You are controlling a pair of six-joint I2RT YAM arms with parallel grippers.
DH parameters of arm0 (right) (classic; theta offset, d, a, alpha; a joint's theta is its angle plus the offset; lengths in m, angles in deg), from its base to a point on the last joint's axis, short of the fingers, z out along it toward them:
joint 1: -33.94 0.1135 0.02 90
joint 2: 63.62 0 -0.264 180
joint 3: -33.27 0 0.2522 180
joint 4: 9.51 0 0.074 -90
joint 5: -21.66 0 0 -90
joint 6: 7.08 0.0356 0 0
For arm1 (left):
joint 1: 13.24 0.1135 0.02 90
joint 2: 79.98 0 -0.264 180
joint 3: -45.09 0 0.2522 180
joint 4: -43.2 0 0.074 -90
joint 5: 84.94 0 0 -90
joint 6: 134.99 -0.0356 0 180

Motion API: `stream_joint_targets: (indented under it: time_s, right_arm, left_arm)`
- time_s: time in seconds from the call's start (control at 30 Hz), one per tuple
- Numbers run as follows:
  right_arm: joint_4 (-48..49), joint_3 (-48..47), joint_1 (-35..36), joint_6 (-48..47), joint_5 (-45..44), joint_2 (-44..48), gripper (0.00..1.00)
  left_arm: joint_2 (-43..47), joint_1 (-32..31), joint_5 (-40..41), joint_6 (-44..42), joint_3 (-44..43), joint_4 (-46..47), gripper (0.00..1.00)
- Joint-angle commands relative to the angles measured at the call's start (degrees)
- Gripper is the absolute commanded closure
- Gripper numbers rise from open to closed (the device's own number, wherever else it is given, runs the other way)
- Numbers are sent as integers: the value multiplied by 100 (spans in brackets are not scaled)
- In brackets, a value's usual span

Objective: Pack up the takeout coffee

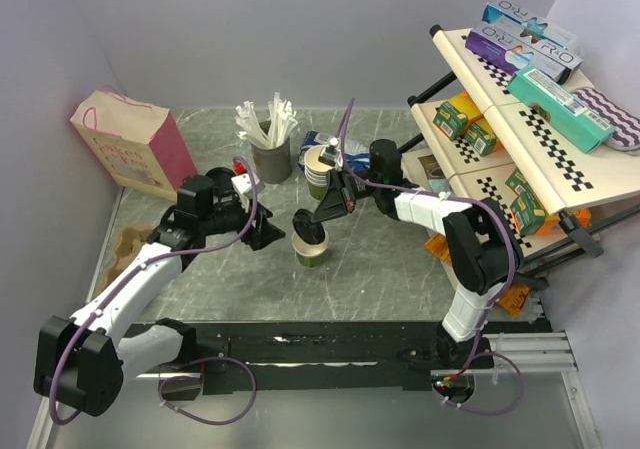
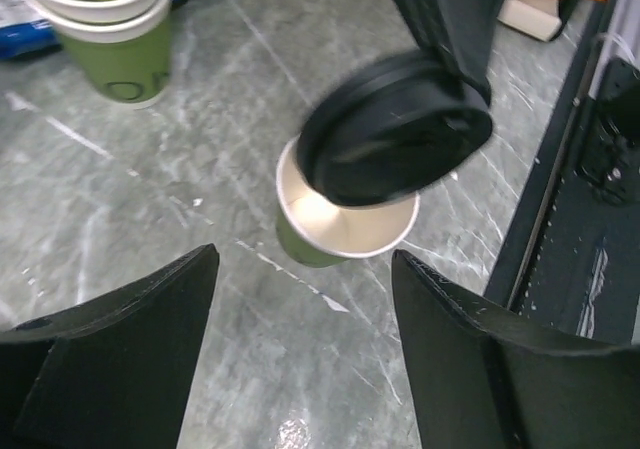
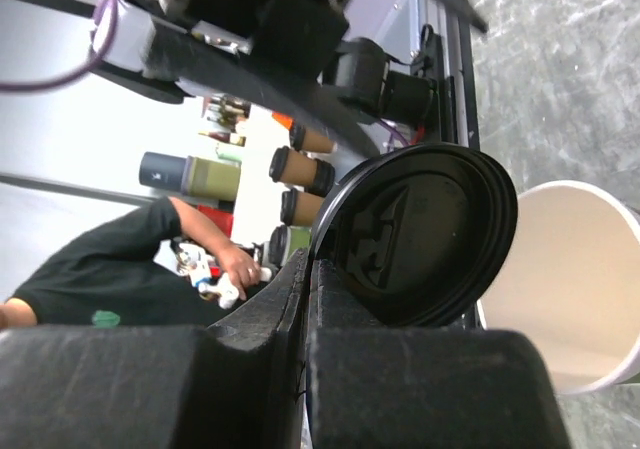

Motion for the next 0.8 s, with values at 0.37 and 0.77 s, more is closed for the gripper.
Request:
stream_joint_targets:
  time_s: [0.37, 0.77]
  right_arm:
    - [549, 173, -166, 351, 30, -204, 96]
    - [-832, 112, -183, -670, -146, -230, 94]
  left_arm:
    - [-506, -466, -211, 12, -201, 774, 22]
    - [-717, -861, 0, 144, -148, 1248, 18]
